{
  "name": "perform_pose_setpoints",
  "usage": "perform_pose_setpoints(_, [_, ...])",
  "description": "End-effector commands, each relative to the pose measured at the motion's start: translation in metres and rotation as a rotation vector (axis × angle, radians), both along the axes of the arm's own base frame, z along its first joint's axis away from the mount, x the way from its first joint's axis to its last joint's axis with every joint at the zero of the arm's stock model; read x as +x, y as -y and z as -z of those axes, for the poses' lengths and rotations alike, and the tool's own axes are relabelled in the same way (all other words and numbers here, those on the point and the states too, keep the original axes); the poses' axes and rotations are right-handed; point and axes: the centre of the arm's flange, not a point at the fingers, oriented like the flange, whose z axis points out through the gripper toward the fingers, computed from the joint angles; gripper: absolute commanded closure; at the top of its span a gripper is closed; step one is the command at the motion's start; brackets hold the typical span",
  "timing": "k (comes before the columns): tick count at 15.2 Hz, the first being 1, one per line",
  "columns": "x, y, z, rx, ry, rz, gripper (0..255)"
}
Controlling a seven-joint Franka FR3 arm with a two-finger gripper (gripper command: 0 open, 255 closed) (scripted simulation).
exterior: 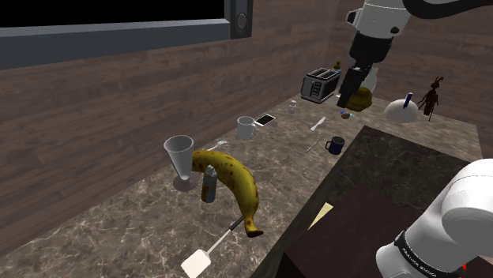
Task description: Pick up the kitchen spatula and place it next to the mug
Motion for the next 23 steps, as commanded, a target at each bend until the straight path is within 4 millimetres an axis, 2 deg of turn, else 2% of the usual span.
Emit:
perform_pose_setpoints(1, [0.000, 0.000, 0.000, 0.000, 0.000, 0.000, 0])
perform_pose_setpoints(12, [0.077, -0.071, 0.099, -0.024, -0.028, -0.376, 0])
perform_pose_setpoints(18, [0.105, -0.119, 0.154, -0.037, -0.043, -0.581, 0])
perform_pose_setpoints(23, [0.120, -0.162, 0.201, -0.048, -0.056, -0.752, 0])
